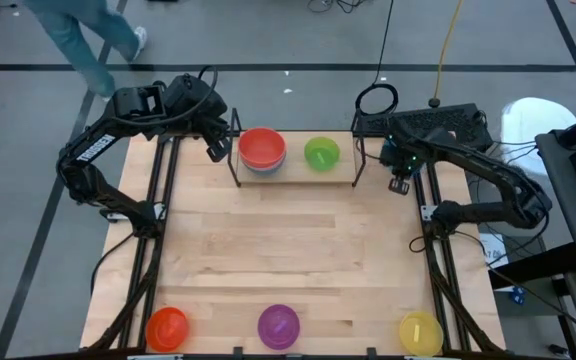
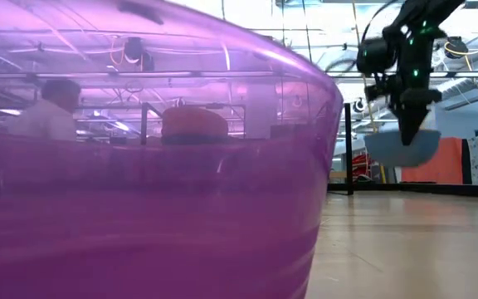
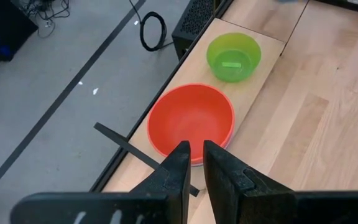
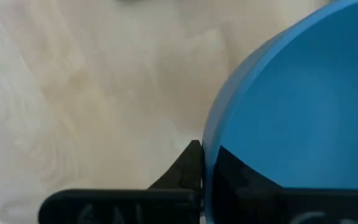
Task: Place and stack bowls onto a shelf
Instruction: Stack the blue bowl on top of the orange bowl on the shelf
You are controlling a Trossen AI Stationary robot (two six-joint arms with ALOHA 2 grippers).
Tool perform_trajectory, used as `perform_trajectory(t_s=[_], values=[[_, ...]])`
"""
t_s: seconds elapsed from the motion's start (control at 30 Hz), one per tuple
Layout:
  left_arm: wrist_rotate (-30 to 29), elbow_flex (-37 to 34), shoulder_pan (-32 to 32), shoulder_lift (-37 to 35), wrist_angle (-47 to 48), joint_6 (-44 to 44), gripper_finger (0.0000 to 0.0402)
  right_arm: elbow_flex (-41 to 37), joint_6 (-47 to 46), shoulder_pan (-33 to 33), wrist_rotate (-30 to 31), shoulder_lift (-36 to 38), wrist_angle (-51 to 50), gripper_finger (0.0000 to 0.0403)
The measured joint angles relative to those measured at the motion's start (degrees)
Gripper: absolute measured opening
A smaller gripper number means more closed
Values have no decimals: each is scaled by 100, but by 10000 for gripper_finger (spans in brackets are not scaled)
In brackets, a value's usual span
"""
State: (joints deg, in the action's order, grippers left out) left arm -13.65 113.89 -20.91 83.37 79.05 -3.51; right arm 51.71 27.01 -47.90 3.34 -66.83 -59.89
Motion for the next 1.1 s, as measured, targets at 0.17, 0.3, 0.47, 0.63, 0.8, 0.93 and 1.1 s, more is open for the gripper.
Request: perform_trajectory(t_s=[0.17,0.3,0.47,0.63,0.8,0.93,1.1], values=[[0,0,0,0,0,2,51,736,-88,2,566,329,-309,1],[0,0,-1,0,2,4,51,1568,-78,2,578,369,-432,1],[0,0,-2,0,2,4,51,2593,124,85,560,285,-464,0],[0,0,0,-2,2,13,51,3386,236,353,548,-147,-473,0],[0,0,-2,-2,3,11,51,3949,399,786,547,-817,-367,0],[0,0,-1,-2,4,11,51,4397,528,1167,498,-1372,45,0],[0,0,0,-2,4,3,51,4890,829,1608,-152,-2044,626,0]])
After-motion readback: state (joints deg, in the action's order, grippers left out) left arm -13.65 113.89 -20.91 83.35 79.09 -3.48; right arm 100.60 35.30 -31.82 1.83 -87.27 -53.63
